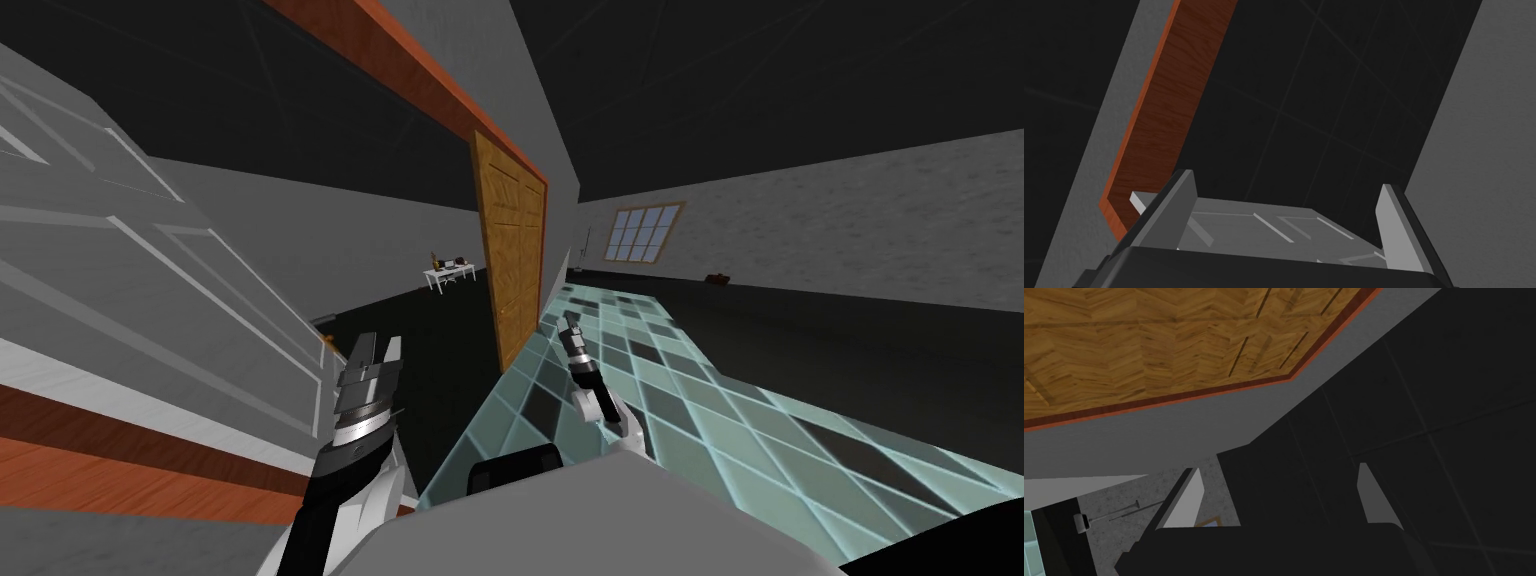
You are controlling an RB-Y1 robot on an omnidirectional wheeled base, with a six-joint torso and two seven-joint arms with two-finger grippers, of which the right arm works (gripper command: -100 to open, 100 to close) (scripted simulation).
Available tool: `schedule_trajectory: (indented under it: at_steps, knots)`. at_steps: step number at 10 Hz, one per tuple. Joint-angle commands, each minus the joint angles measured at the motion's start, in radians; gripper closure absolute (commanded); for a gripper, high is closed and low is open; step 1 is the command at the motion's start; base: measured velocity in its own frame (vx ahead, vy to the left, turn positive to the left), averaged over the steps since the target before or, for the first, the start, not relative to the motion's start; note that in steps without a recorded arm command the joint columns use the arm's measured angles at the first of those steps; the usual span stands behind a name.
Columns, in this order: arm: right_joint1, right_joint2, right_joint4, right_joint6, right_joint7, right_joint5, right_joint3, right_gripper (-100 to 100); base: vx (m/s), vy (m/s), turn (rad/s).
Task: Push the door open
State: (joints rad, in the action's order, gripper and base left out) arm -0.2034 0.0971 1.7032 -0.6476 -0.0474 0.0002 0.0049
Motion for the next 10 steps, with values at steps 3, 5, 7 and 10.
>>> schedule_trajectory:
  at_steps: [3, 5, 7, 10]
  knots:
    - [0.035, -0.001, -0.097, -0.013, 0.004, 0.002, 0.008, -100, 0.082, -0.087, 0.164]
    - [0.059, 0.000, -0.158, -0.023, 0.005, 0.002, 0.010, -100, 0.074, -0.081, 0.177]
    - [0.082, 0.000, -0.219, -0.033, 0.006, 0.002, 0.012, -100, 0.075, -0.078, 0.163]
    - [0.118, -0.001, -0.311, -0.048, 0.008, 0.002, 0.016, -100, 0.064, -0.094, 0.164]
